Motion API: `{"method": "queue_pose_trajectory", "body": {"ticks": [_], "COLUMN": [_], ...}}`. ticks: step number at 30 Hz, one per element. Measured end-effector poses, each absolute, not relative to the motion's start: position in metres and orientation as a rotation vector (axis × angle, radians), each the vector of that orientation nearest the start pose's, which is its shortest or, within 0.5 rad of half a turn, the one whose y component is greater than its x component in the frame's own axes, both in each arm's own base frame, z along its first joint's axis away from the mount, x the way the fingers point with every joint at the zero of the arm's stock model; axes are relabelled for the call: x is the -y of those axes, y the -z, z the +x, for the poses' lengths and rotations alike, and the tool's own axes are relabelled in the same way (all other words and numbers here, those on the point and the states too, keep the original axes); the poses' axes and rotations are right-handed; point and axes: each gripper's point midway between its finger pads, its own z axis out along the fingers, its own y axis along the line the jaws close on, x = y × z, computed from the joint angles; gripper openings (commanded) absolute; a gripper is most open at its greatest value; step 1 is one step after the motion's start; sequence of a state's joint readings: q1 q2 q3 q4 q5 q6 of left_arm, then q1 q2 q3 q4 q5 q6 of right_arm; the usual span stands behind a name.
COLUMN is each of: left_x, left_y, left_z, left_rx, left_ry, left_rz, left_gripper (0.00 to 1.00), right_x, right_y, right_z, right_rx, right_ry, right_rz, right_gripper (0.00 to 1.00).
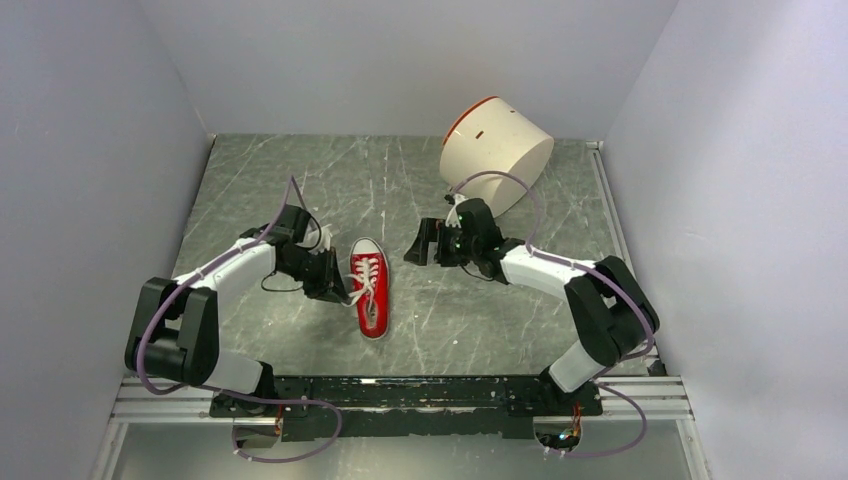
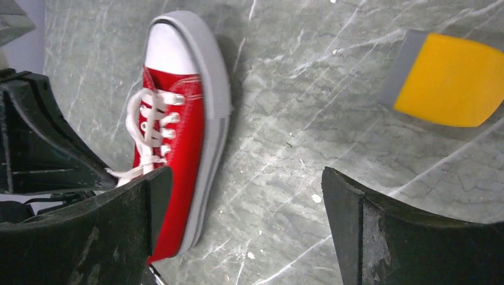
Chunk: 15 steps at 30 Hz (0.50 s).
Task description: Tie the shoes
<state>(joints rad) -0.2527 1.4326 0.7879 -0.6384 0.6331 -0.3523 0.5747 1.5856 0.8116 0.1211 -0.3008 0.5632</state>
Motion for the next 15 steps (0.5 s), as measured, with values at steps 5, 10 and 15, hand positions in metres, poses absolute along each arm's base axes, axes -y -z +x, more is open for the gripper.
{"method": "queue_pose_trajectory", "body": {"ticks": [5, 10, 15], "left_x": [0.168, 0.166, 0.165], "left_y": [-0.06, -0.053, -0.05], "left_z": [0.195, 0.194, 0.193], "left_rx": [-2.916, -2.943, -2.956], "left_ry": [1.014, 0.985, 0.978], "left_rz": [-0.013, -0.019, -0.021], "left_gripper": [0.05, 0.05, 0.05], "right_x": [-0.293, -0.327, -0.37], "right_y": [-0.092, -0.108, -0.106], "right_z": [0.304, 0.306, 0.297], "right_rx": [-2.334, -2.302, -2.303], "right_ry": [-0.969, -1.066, -1.132], "right_rz": [-0.229, -0.353, -0.492], "right_gripper": [0.95, 0.85, 0.69]}}
